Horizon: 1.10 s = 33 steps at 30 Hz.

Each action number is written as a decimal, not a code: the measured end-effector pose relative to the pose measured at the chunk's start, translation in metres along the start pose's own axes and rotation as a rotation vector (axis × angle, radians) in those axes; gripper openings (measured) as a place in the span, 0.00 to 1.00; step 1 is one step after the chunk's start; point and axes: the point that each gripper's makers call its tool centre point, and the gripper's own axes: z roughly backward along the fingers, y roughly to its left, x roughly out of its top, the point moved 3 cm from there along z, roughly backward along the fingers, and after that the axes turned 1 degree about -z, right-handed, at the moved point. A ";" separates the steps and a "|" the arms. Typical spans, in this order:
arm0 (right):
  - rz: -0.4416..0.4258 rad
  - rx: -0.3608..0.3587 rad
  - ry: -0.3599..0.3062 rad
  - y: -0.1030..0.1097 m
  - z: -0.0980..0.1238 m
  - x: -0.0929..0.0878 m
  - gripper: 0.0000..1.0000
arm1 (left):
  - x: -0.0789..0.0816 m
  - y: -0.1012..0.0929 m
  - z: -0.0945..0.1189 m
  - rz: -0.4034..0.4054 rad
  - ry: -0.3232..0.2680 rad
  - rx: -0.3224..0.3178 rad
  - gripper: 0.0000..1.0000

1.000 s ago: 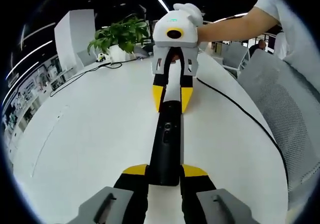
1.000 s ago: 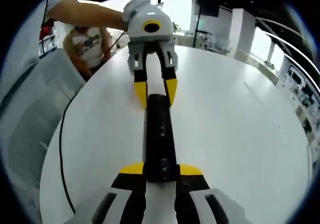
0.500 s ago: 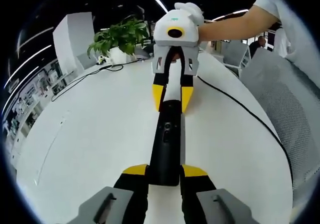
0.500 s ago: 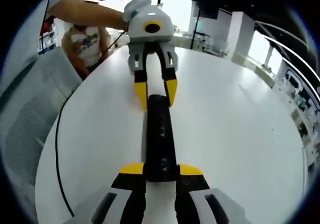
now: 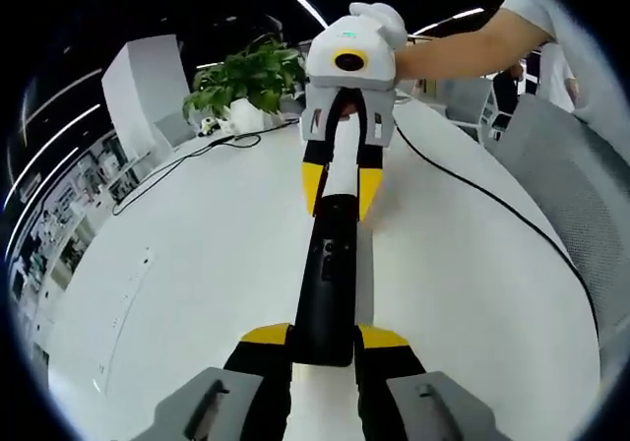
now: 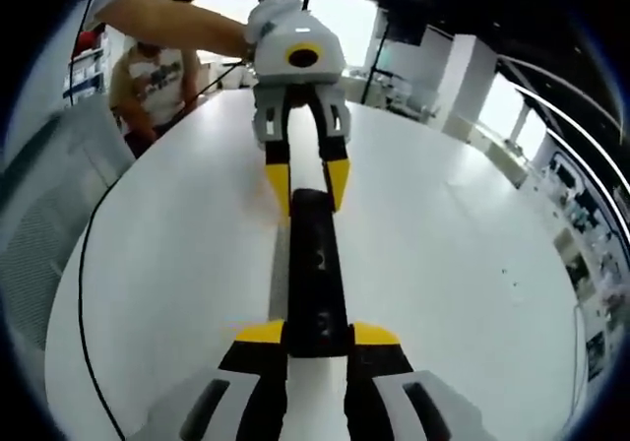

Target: Press the specified remote control buttons in sequence, fully releasing each button before pressing the next.

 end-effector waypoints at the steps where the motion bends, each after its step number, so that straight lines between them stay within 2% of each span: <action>1: 0.001 -0.003 -0.001 -0.003 -0.001 0.000 0.18 | -0.001 0.005 -0.001 -0.002 0.001 0.002 0.23; 8: 0.012 -0.031 0.000 -0.034 -0.011 -0.003 0.18 | -0.006 0.035 -0.006 -0.018 0.014 0.019 0.23; 11: 0.017 -0.039 0.001 -0.054 -0.017 -0.008 0.18 | -0.009 0.047 -0.008 -0.024 0.022 0.026 0.23; 18: 0.012 -0.058 -0.001 -0.070 -0.021 -0.011 0.18 | -0.010 0.072 -0.013 -0.037 0.039 0.033 0.23; 23: 0.017 -0.065 0.004 -0.091 -0.025 -0.017 0.19 | -0.011 0.084 -0.016 -0.033 0.041 0.043 0.24; 26: 0.025 -0.063 0.008 -0.090 -0.026 -0.018 0.19 | -0.011 0.087 -0.017 -0.030 0.055 0.041 0.24; 33: 0.037 -0.064 0.005 -0.104 -0.031 -0.019 0.19 | -0.013 0.093 -0.019 -0.034 0.061 0.046 0.23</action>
